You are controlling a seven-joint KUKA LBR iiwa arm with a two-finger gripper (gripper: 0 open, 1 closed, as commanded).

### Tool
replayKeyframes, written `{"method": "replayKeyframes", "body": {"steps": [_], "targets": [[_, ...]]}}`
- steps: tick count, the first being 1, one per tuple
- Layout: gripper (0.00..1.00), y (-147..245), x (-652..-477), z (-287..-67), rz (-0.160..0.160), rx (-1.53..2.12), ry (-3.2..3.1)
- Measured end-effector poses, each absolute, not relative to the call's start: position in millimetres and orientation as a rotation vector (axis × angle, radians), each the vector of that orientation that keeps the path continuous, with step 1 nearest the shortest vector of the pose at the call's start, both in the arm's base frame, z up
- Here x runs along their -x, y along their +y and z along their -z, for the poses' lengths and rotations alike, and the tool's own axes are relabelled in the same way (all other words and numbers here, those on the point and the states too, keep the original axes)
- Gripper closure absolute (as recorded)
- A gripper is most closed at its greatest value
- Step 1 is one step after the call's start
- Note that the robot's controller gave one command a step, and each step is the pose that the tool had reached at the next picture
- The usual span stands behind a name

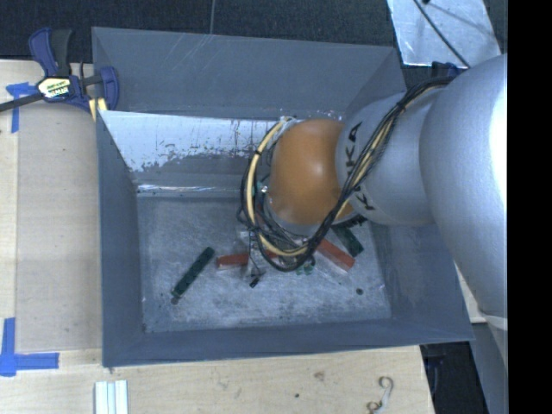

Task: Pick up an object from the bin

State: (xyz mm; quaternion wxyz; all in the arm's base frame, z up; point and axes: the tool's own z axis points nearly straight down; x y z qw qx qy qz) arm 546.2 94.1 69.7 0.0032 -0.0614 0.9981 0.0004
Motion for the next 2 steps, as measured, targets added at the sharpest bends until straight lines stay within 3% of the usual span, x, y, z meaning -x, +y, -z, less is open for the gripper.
{"method": "replayKeyframes", "body": {"steps": [1, 2], "targets": [[1.00, 94.1, -547.9, -90.8, -0.002, 0.192, 3.126], [1.00, 94.1, -549.5, -97.9, -0.002, 0.191, 3.126]]}}
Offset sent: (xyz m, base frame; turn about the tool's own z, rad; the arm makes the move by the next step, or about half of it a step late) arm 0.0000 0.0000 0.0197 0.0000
